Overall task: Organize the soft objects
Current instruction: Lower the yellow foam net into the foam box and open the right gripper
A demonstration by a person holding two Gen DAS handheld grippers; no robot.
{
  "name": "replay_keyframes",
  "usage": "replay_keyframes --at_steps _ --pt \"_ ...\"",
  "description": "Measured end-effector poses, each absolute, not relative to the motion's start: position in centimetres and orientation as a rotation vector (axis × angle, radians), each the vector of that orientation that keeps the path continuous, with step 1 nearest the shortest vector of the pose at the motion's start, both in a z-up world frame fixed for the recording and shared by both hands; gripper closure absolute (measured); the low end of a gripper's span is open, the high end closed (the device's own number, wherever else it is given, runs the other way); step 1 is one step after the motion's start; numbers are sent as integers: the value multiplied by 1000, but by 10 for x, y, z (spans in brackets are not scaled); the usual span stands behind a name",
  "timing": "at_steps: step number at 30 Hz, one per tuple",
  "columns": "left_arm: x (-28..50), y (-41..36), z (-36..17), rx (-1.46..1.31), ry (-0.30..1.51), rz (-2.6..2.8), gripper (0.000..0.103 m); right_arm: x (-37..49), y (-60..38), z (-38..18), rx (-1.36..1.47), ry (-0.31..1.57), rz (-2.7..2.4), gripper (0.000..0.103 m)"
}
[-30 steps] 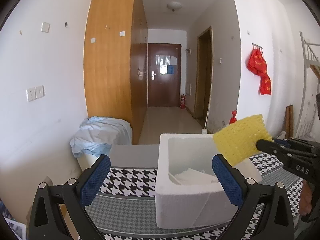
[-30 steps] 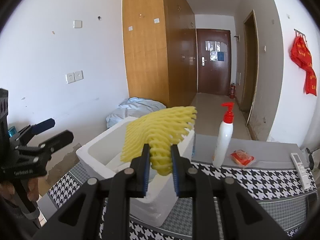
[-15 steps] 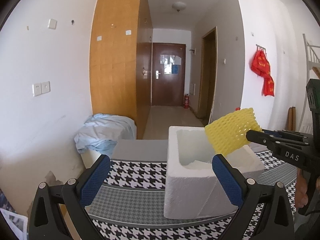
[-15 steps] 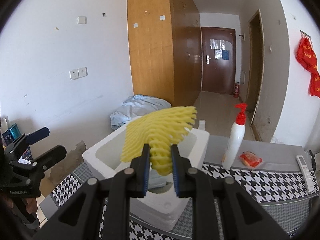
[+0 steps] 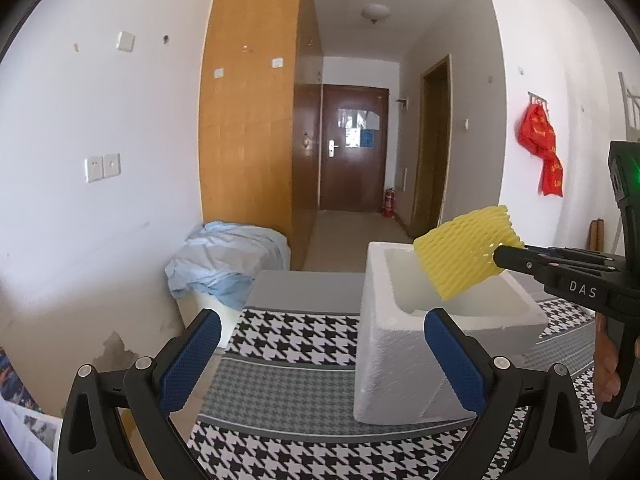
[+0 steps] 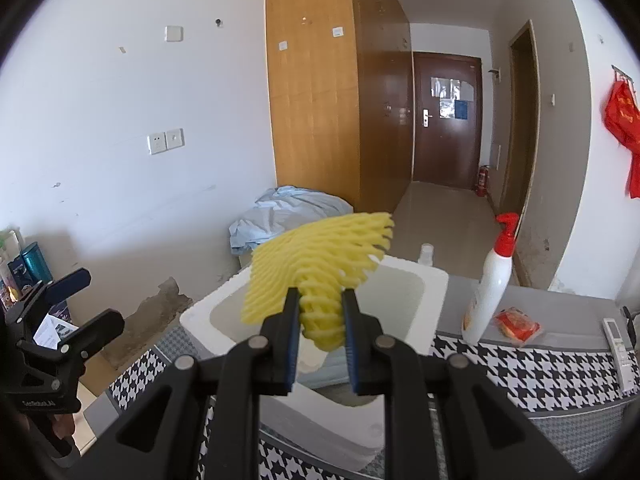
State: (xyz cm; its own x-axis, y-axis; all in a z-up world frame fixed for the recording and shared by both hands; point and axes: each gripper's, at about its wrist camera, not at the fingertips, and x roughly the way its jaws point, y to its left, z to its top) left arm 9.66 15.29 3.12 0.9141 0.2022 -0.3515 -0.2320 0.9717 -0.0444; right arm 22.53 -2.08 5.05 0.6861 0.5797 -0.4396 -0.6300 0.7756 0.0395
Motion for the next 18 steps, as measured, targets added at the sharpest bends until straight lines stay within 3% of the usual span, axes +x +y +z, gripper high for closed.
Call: replay_keyframes --at_steps 18 --pt "85 151 20 -95 376 235 1 241 -7 43 -116 501 684 80"
